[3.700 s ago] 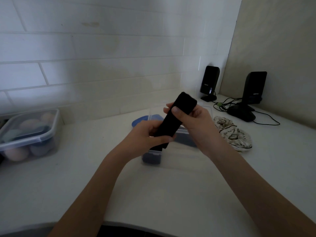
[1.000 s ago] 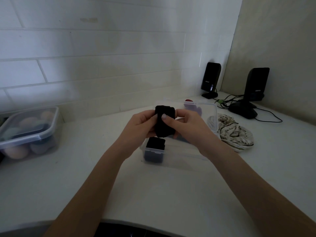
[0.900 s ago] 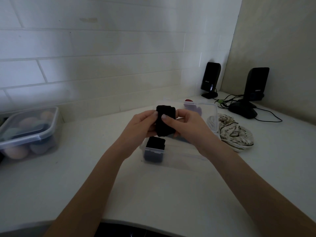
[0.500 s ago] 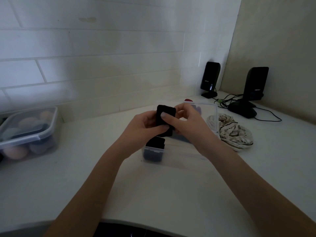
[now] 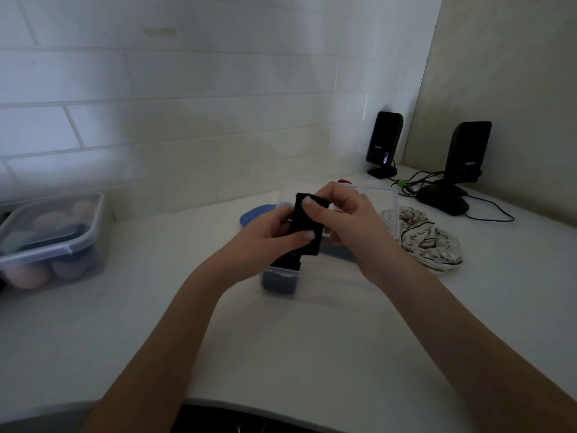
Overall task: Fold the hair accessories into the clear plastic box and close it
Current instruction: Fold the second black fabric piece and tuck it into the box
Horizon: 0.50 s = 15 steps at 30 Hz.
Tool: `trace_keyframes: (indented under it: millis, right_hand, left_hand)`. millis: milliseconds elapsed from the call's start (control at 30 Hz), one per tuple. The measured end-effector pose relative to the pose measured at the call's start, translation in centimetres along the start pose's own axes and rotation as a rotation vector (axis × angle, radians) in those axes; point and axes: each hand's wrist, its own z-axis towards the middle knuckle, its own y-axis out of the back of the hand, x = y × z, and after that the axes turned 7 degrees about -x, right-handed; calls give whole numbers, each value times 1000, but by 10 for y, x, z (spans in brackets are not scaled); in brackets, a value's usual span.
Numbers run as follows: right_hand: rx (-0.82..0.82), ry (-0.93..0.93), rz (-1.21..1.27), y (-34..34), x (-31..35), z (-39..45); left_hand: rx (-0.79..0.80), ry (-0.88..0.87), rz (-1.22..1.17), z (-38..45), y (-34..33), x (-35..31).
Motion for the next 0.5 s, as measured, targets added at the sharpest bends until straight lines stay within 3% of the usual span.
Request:
trace_keyframes:
  millis: [100, 200, 500]
  right_hand:
    - [9, -84, 79, -3, 3, -2]
    - [32, -142, -17, -5, 3, -2]
    - [-1, -66, 4, -1, -2, 0]
  left_hand:
    - [-1, -19, 5, 0, -1, 2]
    - [-2, -37, 3, 1, -1, 4]
    - [-23, -23, 74, 0, -2, 6]
